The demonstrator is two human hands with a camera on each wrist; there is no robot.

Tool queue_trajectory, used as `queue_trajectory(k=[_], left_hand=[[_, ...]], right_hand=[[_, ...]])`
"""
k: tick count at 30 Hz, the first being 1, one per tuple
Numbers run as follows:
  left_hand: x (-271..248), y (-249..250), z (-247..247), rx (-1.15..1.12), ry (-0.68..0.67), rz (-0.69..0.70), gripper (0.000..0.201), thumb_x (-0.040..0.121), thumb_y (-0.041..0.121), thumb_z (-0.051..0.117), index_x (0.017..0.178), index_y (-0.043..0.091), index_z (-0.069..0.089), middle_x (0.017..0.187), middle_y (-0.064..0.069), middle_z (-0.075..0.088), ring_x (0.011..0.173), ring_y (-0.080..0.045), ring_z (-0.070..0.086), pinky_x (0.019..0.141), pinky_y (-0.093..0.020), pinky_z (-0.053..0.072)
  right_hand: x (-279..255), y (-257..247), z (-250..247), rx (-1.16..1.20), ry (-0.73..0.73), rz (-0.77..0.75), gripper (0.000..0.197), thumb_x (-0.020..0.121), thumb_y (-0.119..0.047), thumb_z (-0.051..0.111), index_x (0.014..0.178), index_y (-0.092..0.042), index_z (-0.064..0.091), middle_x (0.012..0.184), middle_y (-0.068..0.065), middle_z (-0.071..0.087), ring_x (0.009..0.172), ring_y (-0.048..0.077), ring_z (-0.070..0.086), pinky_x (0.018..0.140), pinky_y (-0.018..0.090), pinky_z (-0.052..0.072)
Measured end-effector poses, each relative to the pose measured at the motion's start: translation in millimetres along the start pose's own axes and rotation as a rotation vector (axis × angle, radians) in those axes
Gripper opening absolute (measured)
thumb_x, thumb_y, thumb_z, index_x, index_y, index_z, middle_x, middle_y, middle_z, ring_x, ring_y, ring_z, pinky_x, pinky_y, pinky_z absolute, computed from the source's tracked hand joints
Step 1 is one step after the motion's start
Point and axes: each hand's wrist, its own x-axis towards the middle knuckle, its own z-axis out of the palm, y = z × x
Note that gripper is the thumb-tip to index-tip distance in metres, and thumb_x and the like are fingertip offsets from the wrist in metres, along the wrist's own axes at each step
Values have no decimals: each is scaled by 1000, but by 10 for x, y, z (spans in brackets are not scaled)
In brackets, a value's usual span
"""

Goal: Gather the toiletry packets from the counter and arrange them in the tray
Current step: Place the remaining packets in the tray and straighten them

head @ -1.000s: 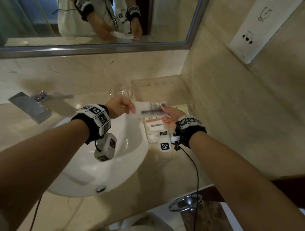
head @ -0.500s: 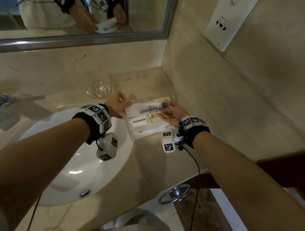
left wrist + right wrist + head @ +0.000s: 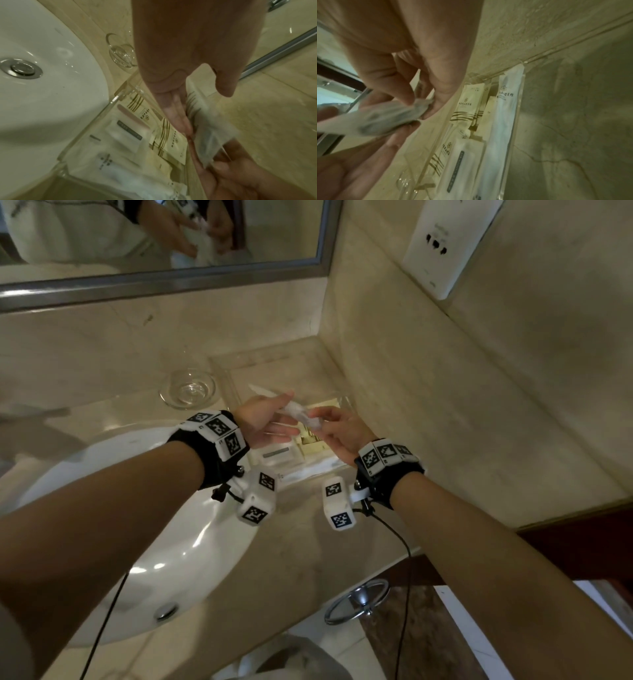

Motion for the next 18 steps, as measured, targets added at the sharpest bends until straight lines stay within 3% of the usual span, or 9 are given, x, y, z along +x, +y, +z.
queue_trajectory(k=[2,4,6,8,11,13,14,16,18], left_hand=[[-7,9,0,-13,-50,21,21,95,27,47,87,9,55,79,-7,68,74,-16,62,75,-27,55],[7,6,-10,-15,-15,55,4,91,8,51,92,4,51,81,-14,61,69,-18,57,55,-21,57],[33,-32,-24,-8,97,87,20,86,-5,51,101,7,45,78,-12,55,57,-17,60,40,-16,49],[47,-56,-32,-29,126,86,35,85,-10,49,109,13,40,74,-9,53,45,-12,59,37,-16,46],[47,-82,-39,-35,76,69,38,82,-14,47,107,14,45,66,-6,46,39,-8,46,34,-14,37],[41,-85,-54,-39,41,65,42,79,-17,49,107,14,48,76,-7,53,56,-13,55,39,-17,45],[49,-93,-66,-35,13,73,46,78,-17,50,113,13,47,87,-8,58,71,-17,61,48,-21,51],[63,-113,-52,-18,-32,91,58,76,-18,53,126,9,43,106,-9,60,94,-24,63,63,-27,56],[59,-130,-17,-18,-39,133,57,76,-20,52,125,8,45,101,-7,63,90,-20,64,57,-22,56]], right_hand=[[-4,0,-12,-39,-50,6,43,77,27,34,79,-6,61,94,3,65,87,9,61,75,11,52],[6,0,-28,-51,-59,13,42,75,27,34,79,-4,62,105,13,64,97,18,60,87,21,48],[6,4,-41,-65,-18,31,36,76,24,38,77,-3,61,118,24,61,100,23,56,88,24,46],[-3,-6,-51,-68,38,36,32,80,19,39,74,-6,59,106,16,66,95,20,58,88,26,47],[16,-21,-85,-86,131,39,23,89,6,46,78,-11,58,86,3,63,77,14,59,77,26,50],[15,-25,-94,-175,84,107,5,92,-8,53,90,-10,57,91,5,63,81,18,60,80,31,52],[5,-21,-101,-286,26,143,6,92,-14,54,96,-10,56,96,5,63,85,19,61,82,33,52],[-26,5,-97,-451,-95,205,14,92,-21,54,100,-9,57,93,3,62,80,15,59,74,26,50],[-50,45,-70,-440,-150,234,14,91,-19,56,100,-8,58,76,-2,58,63,8,49,59,17,40]])
